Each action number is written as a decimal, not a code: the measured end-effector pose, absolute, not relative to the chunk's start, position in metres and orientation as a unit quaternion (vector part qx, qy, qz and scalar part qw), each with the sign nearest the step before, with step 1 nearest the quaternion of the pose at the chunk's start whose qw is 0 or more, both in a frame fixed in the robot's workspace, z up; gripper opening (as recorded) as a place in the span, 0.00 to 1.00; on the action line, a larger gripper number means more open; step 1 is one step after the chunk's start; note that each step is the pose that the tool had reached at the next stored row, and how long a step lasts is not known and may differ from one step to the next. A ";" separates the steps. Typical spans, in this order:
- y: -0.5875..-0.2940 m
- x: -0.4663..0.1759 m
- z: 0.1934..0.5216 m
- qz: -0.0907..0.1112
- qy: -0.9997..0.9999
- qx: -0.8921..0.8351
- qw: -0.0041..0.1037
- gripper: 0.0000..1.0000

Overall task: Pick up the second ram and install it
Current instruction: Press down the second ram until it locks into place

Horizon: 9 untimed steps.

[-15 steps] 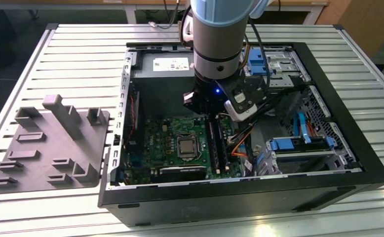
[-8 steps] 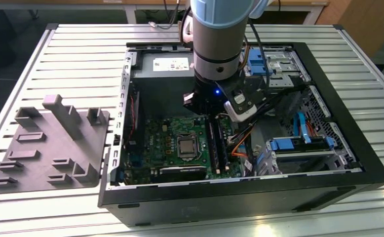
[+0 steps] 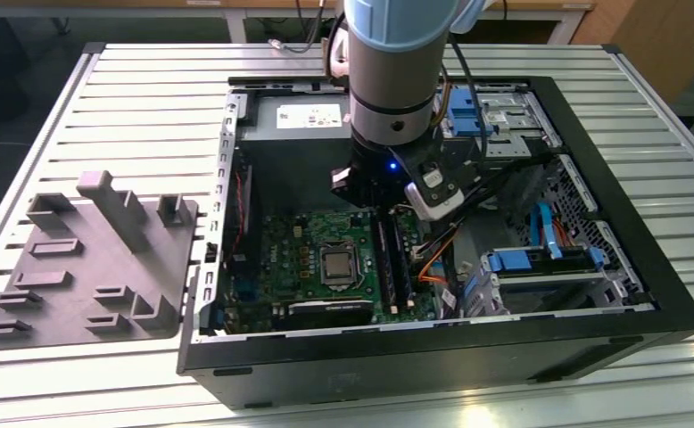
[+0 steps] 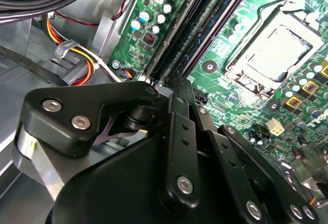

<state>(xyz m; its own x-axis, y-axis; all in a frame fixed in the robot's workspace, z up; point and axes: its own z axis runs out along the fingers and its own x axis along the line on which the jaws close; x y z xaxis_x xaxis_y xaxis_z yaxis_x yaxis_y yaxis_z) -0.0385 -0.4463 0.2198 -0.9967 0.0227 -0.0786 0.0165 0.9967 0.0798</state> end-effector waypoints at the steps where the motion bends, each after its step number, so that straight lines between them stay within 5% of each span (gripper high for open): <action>1: -0.446 -0.039 0.219 0.040 0.998 0.010 0.040 0.11; 9: -0.446 -0.039 0.218 0.040 0.998 0.010 0.040 0.11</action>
<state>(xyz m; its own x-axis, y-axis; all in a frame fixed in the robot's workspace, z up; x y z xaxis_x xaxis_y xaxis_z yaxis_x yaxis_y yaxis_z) -0.0385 -0.4463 0.2184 -0.9967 0.0227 -0.0785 0.0164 0.9967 0.0797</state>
